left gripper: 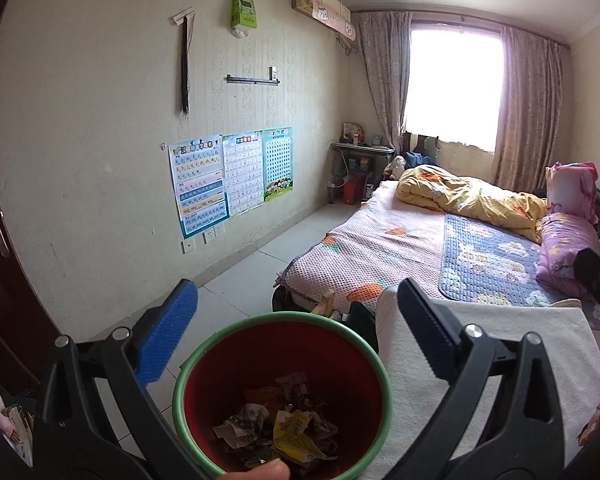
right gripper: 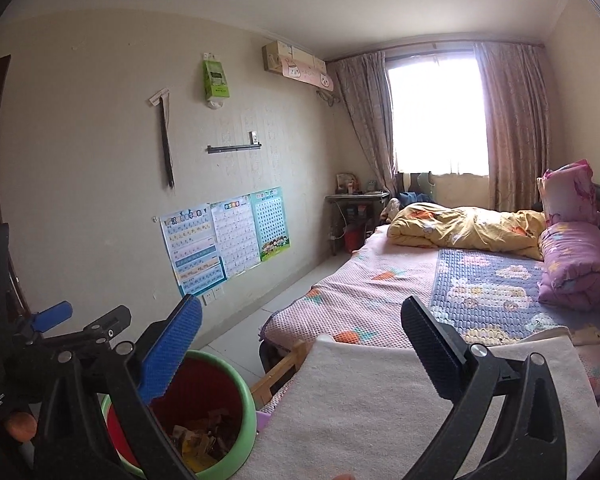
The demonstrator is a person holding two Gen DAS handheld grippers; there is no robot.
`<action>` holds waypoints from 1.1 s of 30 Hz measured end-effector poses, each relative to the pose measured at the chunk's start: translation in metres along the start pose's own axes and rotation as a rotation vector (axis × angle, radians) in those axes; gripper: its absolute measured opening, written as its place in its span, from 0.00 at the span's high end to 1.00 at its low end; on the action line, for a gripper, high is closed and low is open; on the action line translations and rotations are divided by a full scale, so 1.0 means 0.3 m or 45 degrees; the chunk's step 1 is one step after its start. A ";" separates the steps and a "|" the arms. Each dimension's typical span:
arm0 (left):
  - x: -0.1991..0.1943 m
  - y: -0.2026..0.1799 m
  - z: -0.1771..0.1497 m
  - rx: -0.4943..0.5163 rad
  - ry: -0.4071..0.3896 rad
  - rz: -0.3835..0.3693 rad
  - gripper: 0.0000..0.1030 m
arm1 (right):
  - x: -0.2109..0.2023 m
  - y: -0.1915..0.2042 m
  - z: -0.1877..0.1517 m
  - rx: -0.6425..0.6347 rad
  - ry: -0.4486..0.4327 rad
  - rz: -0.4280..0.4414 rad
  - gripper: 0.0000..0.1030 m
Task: Collect trash
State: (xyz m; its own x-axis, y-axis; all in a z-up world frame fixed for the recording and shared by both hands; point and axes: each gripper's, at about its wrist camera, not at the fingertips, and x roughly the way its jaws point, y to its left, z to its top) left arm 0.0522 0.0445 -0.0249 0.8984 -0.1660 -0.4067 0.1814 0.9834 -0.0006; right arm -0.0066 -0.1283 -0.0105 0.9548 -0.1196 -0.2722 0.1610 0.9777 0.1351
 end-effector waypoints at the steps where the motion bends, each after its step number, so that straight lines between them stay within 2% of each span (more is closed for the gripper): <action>1: -0.002 -0.004 0.000 0.003 0.001 -0.003 0.05 | -0.004 -0.006 -0.003 0.002 0.002 -0.002 0.06; 18: 0.001 -0.057 -0.010 0.011 0.019 -0.046 0.05 | -0.035 -0.083 -0.042 -0.001 0.038 -0.051 0.06; 22: 0.009 -0.076 -0.019 0.013 0.039 -0.075 0.05 | -0.033 -0.126 -0.079 -0.010 0.089 -0.077 0.06; 25: 0.012 -0.073 -0.046 0.011 0.040 -0.053 0.05 | -0.018 -0.220 -0.167 -0.013 0.216 -0.129 0.07; 28: 0.027 -0.053 -0.082 -0.006 0.088 -0.028 0.05 | 0.009 -0.398 -0.292 0.017 0.403 -0.314 0.07; 30: 0.036 -0.028 -0.107 -0.041 0.125 -0.021 0.05 | 0.015 -0.551 -0.384 0.058 0.519 -0.479 0.07; 33: 0.044 0.001 -0.139 -0.064 0.155 0.014 0.05 | 0.006 -0.746 -0.498 0.167 0.684 -0.624 0.07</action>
